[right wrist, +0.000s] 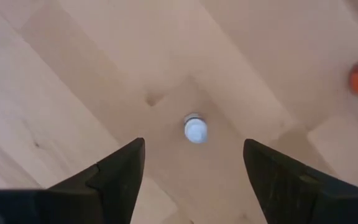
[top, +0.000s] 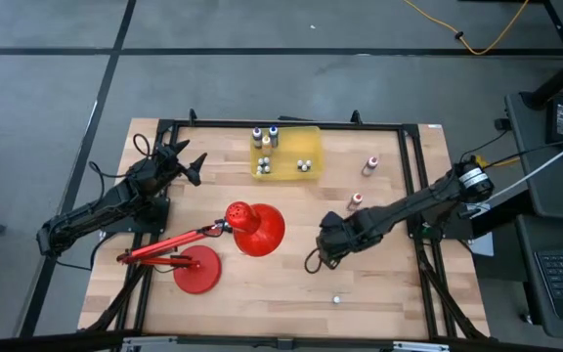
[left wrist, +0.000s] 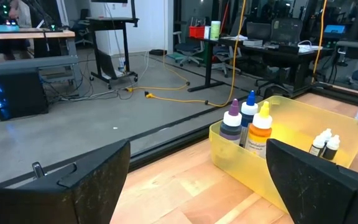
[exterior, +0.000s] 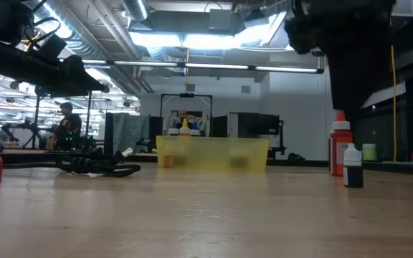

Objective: Pick & Place food coloring
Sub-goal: Put the red food coloring bottle into the yellow bin

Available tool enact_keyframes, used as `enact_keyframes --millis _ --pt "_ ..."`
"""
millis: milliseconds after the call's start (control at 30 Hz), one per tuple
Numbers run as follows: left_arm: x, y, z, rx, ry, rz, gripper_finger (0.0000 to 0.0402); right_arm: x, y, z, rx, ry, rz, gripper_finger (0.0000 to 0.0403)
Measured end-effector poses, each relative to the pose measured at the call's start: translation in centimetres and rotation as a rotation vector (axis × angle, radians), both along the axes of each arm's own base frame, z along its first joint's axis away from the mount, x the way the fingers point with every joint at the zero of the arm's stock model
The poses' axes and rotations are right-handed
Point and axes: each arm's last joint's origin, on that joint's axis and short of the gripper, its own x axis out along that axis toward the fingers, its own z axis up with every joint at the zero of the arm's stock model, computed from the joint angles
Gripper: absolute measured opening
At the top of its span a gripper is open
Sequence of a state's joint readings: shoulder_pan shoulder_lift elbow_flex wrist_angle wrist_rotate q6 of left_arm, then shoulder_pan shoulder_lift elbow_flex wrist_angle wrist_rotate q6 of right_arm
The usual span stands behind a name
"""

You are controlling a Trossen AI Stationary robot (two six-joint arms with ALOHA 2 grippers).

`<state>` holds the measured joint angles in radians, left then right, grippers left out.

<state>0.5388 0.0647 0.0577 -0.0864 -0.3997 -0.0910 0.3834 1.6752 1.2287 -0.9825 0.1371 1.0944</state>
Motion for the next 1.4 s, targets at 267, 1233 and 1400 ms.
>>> enact_keyframes --millis 267,1233,1400 --pt "0.0 0.0 0.0 0.000 0.000 0.000 0.0365 -0.6 0.8 -3.3 0.005 -0.004 0.008 0.0273" --pt "0.0 0.0 0.0 0.000 0.000 0.000 0.0365 -0.3 0.9 -5.6 -0.006 -0.008 0.060 0.0127" --pt "0.0 0.0 0.0 0.000 0.000 0.000 0.0363 0.1 1.1 -4.3 -0.025 0.020 0.145 0.0074"
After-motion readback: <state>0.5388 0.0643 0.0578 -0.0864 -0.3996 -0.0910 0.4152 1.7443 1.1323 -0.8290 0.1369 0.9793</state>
